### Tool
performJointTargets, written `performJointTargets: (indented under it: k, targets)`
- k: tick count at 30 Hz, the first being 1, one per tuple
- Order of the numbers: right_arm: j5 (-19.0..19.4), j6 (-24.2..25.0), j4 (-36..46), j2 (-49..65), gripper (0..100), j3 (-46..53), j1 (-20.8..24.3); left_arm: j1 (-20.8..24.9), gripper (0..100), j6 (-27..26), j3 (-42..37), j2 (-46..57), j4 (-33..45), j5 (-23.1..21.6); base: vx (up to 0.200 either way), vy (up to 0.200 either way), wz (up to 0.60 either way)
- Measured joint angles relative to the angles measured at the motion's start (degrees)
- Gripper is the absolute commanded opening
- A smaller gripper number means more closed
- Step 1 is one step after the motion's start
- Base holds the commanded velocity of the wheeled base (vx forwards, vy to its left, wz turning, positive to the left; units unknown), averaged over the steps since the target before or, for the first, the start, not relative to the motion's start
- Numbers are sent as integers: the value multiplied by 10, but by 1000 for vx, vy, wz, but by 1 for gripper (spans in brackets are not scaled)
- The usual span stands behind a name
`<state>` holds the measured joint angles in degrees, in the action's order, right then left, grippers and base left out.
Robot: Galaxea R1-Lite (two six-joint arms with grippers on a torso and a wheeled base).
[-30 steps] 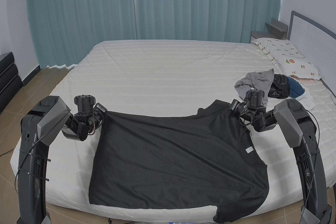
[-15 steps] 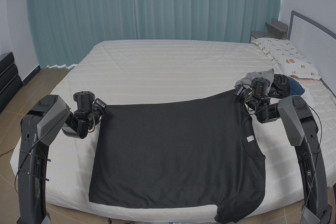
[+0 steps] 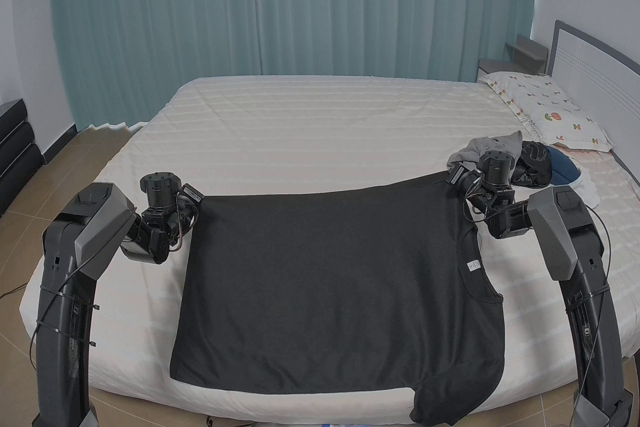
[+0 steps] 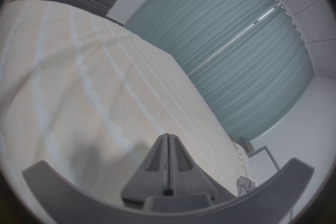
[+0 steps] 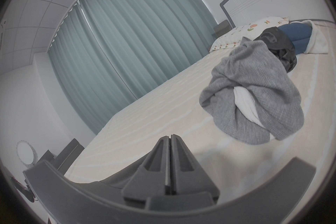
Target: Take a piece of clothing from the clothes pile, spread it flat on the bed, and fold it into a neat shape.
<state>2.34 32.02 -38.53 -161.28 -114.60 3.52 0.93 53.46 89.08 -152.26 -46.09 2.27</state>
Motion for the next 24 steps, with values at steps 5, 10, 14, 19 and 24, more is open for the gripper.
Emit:
performJointTargets:
  k: [5,10,14,19,24]
  targets:
    - [-1,-1,0,-17,0,0,2,1,0,-2,8,-12,1,-2,0,0,0]
    - [-2,-4,0,-34,0,0,4,3,0,-2,10,-19,3,-4,0,0,0]
    - [-5,-4,0,-45,100,0,6,4,100,-2,12,-21,16,-4,0,0,0]
    - [-19,-7,0,-53,100,0,7,5,100,-2,21,-22,39,-4,0,0,0]
    - [-43,-7,0,-52,100,0,8,5,100,-2,25,-22,40,-3,0,0,0]
